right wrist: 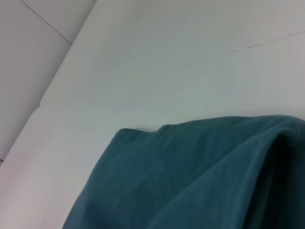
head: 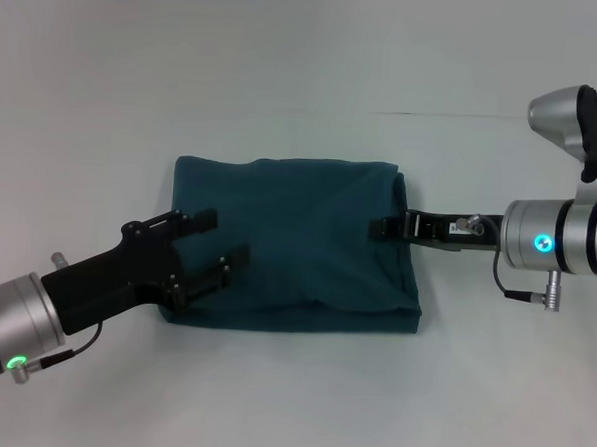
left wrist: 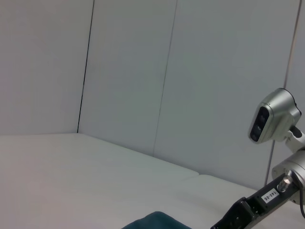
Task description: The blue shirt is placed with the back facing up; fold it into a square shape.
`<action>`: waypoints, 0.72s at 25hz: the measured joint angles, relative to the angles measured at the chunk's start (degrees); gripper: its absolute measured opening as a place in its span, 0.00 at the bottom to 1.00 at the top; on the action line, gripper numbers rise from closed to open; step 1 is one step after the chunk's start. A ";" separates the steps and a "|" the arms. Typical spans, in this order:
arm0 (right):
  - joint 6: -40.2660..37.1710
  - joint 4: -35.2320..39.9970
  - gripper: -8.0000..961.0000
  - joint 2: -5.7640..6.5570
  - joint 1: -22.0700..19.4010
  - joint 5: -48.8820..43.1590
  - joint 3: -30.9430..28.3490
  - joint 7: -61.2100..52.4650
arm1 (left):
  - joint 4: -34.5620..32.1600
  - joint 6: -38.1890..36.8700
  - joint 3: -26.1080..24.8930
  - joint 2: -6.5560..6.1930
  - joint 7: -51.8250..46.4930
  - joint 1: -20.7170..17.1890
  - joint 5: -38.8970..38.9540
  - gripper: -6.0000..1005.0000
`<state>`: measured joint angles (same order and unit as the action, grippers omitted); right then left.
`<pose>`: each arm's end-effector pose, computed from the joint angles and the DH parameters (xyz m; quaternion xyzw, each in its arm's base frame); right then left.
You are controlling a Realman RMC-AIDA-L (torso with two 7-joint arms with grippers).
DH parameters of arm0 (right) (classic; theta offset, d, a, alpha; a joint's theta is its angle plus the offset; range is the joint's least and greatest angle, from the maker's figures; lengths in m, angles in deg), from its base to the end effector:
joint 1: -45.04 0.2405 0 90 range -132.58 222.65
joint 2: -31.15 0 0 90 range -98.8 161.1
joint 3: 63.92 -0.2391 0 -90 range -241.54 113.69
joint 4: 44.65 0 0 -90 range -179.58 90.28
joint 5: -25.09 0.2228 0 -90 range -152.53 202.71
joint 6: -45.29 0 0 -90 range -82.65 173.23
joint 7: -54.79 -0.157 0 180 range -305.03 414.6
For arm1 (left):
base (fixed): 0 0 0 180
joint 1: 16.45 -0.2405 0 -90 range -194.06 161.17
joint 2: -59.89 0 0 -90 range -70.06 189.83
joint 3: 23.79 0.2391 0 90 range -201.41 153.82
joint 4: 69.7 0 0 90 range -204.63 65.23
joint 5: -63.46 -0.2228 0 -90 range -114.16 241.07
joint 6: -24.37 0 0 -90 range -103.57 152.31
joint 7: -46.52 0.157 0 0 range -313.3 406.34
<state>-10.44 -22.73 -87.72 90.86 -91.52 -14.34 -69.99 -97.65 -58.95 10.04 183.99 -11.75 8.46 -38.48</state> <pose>0.2313 0.4140 -0.0668 -0.7942 0.5593 0.1706 0.1653 -0.2702 0.3171 -0.0336 -0.8846 -0.2022 -0.3347 0.2540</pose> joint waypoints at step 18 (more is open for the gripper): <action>-2.83 2.57 0.03 0.13 -3.05 0.48 -0.54 0.77 | 0.69 0.52 0.00 -0.09 0.00 0.28 -0.24 0.65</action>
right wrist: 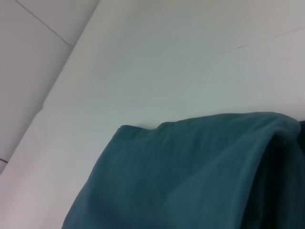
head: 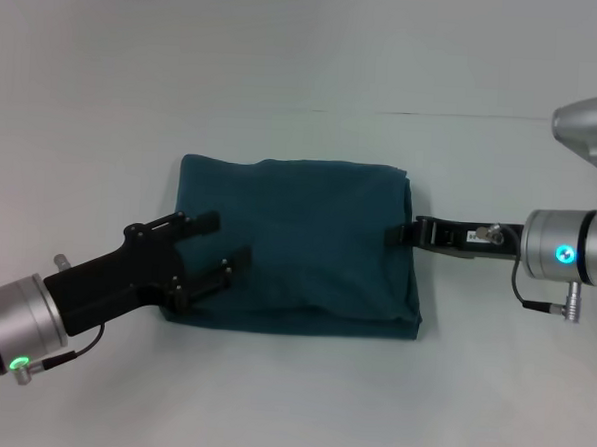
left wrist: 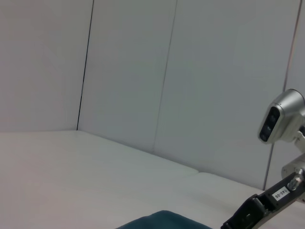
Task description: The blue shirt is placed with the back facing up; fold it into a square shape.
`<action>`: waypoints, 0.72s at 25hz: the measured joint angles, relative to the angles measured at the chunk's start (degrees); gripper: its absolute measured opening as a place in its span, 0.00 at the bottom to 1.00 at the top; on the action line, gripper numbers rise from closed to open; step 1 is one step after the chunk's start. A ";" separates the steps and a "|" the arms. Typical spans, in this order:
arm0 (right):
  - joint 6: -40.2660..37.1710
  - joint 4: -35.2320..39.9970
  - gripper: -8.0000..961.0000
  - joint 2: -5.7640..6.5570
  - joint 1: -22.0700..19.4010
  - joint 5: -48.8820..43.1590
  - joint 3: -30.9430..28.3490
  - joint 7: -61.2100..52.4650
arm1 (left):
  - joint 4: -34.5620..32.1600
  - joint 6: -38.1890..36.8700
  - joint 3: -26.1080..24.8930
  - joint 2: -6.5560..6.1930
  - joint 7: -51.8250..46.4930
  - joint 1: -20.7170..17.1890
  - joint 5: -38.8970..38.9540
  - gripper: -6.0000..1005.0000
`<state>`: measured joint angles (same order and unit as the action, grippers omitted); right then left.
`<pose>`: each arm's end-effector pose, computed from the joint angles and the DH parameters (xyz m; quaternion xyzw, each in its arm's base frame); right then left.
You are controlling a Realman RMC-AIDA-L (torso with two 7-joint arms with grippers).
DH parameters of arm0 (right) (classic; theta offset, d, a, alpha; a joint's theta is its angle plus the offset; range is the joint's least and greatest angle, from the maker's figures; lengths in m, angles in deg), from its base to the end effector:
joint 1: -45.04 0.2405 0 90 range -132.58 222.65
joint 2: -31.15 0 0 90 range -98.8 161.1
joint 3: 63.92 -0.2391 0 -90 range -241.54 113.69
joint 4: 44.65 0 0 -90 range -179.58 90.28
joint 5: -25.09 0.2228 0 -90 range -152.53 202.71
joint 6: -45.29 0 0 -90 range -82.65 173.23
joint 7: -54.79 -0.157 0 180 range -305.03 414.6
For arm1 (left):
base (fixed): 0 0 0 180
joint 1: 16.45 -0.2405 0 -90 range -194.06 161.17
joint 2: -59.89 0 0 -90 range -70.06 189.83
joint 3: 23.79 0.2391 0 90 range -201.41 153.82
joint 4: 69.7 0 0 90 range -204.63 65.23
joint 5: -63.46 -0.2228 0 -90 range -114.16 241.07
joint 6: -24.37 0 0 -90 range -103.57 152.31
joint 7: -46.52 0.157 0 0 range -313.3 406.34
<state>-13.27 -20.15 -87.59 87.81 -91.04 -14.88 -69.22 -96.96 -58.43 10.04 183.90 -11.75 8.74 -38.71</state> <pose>0.2421 0.4061 -0.0574 -0.7917 0.5608 0.1803 0.1619 -0.2706 0.3174 -0.0361 -0.8851 -0.2061 -0.3323 0.2522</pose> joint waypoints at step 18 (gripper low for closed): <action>4.69 0.48 0.05 -0.01 -1.88 -0.13 -0.04 0.74 | 0.72 2.31 0.00 0.00 0.00 0.98 0.34 0.65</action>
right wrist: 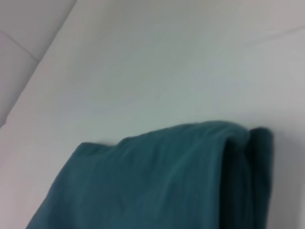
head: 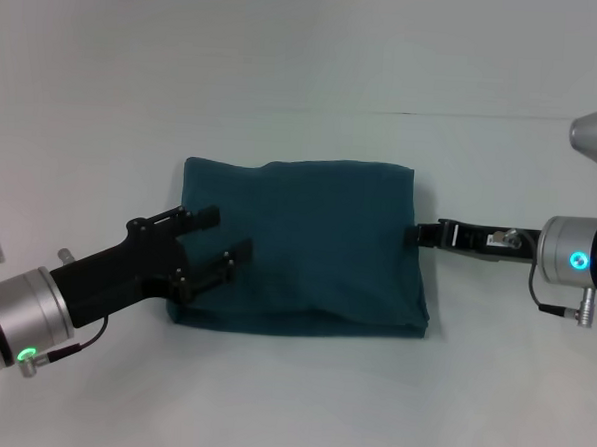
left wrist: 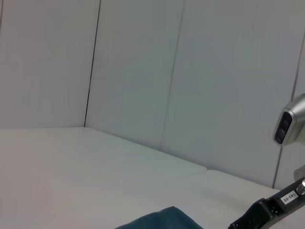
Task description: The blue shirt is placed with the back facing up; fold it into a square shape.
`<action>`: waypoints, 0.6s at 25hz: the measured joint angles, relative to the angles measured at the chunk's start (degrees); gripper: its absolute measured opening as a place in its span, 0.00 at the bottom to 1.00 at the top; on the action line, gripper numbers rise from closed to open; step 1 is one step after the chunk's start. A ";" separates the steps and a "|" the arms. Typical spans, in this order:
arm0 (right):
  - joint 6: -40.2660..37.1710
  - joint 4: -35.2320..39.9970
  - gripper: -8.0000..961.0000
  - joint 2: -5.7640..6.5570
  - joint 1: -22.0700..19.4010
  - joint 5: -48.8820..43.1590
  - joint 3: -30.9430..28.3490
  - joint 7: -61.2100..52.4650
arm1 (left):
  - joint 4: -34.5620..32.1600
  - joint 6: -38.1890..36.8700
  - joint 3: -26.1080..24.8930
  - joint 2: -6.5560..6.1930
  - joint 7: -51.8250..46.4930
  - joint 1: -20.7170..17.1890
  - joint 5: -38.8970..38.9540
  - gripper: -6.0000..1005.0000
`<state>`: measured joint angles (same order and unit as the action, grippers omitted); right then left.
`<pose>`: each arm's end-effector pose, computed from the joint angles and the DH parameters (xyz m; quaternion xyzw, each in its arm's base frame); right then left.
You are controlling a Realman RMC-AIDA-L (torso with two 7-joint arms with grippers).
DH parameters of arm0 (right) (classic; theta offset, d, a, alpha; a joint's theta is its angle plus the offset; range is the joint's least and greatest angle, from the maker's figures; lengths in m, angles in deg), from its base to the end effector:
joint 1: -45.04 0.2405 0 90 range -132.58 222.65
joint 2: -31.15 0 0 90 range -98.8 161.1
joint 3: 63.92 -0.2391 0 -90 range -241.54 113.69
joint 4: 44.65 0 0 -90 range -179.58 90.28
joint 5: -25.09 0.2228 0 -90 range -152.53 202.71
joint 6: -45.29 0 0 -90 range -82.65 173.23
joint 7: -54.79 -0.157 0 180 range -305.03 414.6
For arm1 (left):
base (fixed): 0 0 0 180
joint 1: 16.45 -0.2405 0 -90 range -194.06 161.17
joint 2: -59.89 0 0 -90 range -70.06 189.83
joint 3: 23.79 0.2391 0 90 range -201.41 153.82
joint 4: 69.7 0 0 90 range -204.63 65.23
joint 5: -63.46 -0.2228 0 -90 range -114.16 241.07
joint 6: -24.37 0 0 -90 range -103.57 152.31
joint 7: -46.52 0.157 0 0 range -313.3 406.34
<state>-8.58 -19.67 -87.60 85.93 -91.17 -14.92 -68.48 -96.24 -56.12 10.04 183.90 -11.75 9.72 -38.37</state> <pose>0.2626 0.4082 -0.0513 -0.7772 0.5675 0.1753 0.2080 -0.2703 0.3244 -0.0386 -0.8839 -0.2121 -0.3254 0.2606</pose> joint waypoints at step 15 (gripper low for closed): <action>-5.02 5.68 0.49 -0.19 0.60 4.30 -0.83 5.03 | 0.01 0.28 -0.35 0.06 0.00 0.56 0.16 0.65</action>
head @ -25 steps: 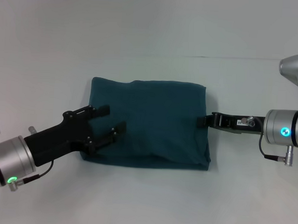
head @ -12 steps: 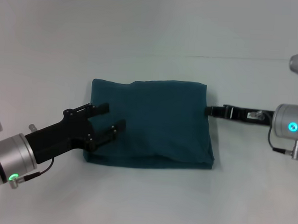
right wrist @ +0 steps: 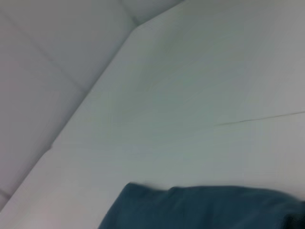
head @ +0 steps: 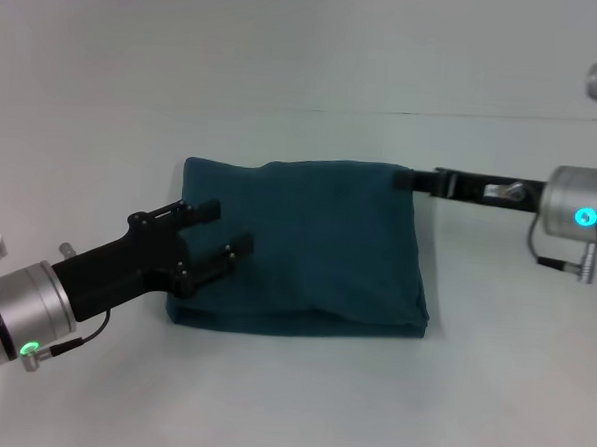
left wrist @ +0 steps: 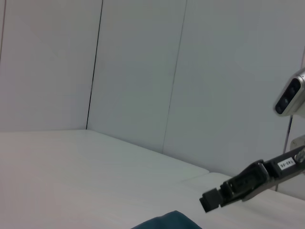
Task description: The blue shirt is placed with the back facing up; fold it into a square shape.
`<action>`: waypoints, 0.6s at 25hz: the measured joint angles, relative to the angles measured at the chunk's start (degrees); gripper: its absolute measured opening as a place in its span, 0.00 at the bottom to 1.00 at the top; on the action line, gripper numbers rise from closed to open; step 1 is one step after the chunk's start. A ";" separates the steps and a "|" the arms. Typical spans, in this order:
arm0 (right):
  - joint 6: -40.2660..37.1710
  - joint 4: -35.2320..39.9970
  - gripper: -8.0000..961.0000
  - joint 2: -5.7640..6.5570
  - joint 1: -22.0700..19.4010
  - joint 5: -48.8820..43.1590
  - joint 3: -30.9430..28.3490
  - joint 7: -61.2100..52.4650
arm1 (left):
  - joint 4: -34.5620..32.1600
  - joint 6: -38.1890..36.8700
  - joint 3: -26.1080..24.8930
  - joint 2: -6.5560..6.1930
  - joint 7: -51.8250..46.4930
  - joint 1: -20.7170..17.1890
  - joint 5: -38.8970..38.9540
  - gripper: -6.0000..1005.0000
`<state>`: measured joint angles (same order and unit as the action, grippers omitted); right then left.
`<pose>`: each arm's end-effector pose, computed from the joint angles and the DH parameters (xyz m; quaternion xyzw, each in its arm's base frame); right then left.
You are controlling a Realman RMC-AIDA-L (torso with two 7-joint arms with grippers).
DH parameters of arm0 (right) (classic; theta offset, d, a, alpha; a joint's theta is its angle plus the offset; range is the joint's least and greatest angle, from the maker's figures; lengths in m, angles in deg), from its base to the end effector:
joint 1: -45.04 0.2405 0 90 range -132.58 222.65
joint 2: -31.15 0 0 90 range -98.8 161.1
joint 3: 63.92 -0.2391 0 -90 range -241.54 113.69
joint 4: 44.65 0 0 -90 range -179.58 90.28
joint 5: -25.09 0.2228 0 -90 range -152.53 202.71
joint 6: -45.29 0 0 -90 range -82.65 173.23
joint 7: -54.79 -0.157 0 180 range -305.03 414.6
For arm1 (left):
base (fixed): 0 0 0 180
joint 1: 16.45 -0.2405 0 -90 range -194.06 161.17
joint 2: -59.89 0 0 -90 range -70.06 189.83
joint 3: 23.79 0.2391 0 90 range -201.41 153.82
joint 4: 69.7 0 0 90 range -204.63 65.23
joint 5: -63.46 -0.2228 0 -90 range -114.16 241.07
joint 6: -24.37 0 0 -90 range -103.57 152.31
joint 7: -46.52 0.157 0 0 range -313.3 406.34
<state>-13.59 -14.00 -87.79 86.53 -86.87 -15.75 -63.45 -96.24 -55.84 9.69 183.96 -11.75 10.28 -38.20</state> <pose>0.2281 0.4238 -0.0302 -0.8114 0.5010 0.2246 0.2003 -0.2678 0.3280 -0.0379 -0.8827 -0.2102 -0.3275 0.2635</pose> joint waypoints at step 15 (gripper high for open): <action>9.62 -11.66 0.02 -1.29 7.82 -0.06 6.63 7.78 | 0.08 0.46 0.00 0.21 -0.64 0.83 -0.01 0.65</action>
<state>-3.98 -25.65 -89.08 94.35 -86.93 -9.11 -55.68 -96.15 -55.38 9.69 184.17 -12.39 11.11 -38.21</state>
